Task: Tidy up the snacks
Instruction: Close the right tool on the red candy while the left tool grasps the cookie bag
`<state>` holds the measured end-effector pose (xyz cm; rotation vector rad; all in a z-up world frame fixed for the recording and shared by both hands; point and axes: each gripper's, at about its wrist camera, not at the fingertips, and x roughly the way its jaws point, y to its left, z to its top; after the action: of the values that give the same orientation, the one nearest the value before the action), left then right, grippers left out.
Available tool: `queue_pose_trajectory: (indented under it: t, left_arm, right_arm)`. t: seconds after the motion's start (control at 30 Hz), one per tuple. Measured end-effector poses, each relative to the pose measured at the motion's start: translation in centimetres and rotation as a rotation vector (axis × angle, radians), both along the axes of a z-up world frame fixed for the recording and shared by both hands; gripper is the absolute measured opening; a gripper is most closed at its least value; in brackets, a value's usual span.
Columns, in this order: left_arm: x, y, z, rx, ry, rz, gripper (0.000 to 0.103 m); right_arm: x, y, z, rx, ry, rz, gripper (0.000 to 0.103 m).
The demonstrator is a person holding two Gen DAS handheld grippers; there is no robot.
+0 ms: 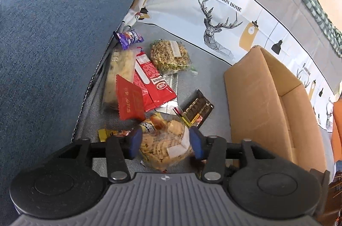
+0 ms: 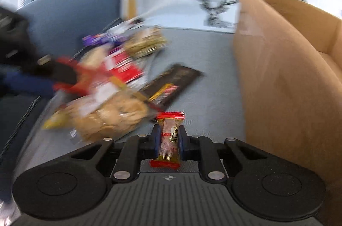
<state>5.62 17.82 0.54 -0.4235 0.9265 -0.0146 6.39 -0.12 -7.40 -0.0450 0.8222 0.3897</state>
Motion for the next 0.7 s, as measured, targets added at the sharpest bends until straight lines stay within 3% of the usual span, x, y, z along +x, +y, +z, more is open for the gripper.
queue_pose_trajectory:
  t: [0.23,0.5,0.57,0.7]
  left_arm:
    - [0.1,-0.6,-0.2,0.027,0.016,-0.017,0.079]
    - [1.5,-0.6,-1.9,-0.017,0.113,0.045,0.087]
    - [2.0,-0.8,-2.3,-0.03,0.139,0.057,0.099]
    - [2.9,-1.3,-2.9,-0.062,0.167,0.09,0.102]
  right_arm:
    - [-3.3,-0.7,1.9,-0.038,0.065,0.214,0.017]
    - [-3.7,-1.6,0.1,-0.017,0.059,0.214,0.021]
    - [-3.7,-1.6,-0.1,-0.014,0.063,0.213,0.025]
    - [-3.7,-1.4,-0.3,-0.03,0.053,0.228,0.029]
